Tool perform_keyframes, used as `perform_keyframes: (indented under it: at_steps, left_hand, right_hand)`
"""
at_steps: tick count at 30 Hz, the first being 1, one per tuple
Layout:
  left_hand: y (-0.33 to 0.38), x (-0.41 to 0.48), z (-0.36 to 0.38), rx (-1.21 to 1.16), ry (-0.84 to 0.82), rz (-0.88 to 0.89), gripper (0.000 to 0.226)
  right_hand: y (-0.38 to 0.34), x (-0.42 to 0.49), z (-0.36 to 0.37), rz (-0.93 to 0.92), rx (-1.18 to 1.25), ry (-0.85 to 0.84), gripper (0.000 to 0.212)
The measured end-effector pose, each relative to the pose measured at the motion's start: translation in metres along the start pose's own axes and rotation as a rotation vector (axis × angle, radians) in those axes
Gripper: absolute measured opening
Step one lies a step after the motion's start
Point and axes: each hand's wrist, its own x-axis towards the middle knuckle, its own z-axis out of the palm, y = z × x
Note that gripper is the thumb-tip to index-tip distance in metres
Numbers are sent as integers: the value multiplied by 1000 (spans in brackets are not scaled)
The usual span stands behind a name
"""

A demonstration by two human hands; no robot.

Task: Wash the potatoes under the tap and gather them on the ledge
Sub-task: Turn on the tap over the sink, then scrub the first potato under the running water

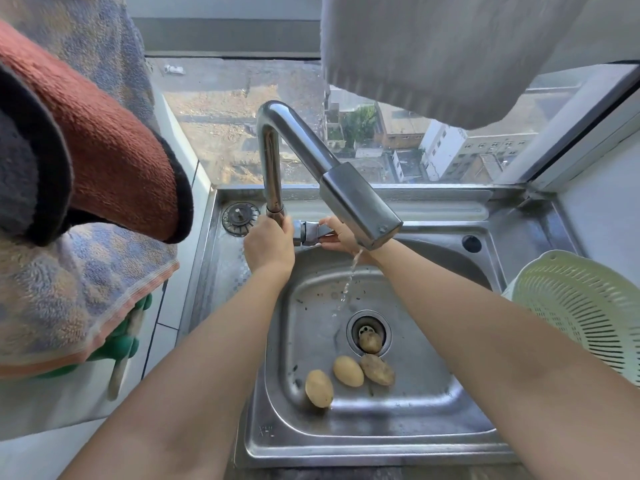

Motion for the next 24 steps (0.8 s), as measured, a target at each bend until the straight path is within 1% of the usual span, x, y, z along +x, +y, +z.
perform_keyframes:
  at_steps: [1, 3, 5, 6, 7, 9, 10, 12, 14, 15, 17, 18, 19, 21, 23, 24]
  left_hand:
    - [-3, -2, 2, -41, -14, -12, 44]
    - [-9, -8, 9, -102, -51, -40, 45]
    - [-19, -19, 20, -101, -109, -93, 53]
    - [-25, -26, 27, -74, -159, -109, 52]
    - [-31, -34, 35, -33, -234, -104, 45]
    - [-43, -52, 52, 27, -441, -81, 22]
    - [-49, -61, 62, 26, -535, -88, 19]
    - [-60, -78, 82, 17, -666, -114, 24]
    - [-70, -91, 103, 27, -719, -141, 23]
    - [-75, -96, 112, 26, -733, -151, 24]
    - [-85, -102, 129, -10, -756, -184, 25]
    - [-91, -104, 137, -31, -759, -205, 23]
    - [-95, -105, 143, -47, -756, -221, 20]
    - [-106, -104, 154, -68, -733, -244, 18]
    - [-117, -102, 162, -66, -707, -268, 19]
    - [-120, -101, 165, -81, -703, -289, 19]
  right_hand:
    - [-6, -14, 2, -23, 15, 6, 37]
    - [-10, -39, 4, -60, 60, 5, 37]
    - [1, -50, 5, -55, 52, -1, 38]
    - [12, -50, 3, -46, 13, 18, 36]
    - [25, -48, 0, -23, -19, 45, 34]
    - [58, -47, -9, 79, -95, 89, 29]
    - [76, -50, -13, 150, -175, 79, 25]
    - [118, -53, -20, 282, -343, 22, 24]
    - [153, -55, -20, 370, -516, -48, 28]
    - [168, -55, -18, 387, -597, -97, 26]
    - [192, -54, -11, 409, -701, -178, 11]
    - [204, -52, -7, 438, -696, -181, 10]
    - [217, -49, -3, 455, -653, -170, 14]
    - [239, -44, 7, 441, -702, -193, 25]
    - [256, -37, 15, 447, -861, -188, 55]
    - [259, -37, 20, 444, -926, -174, 62]
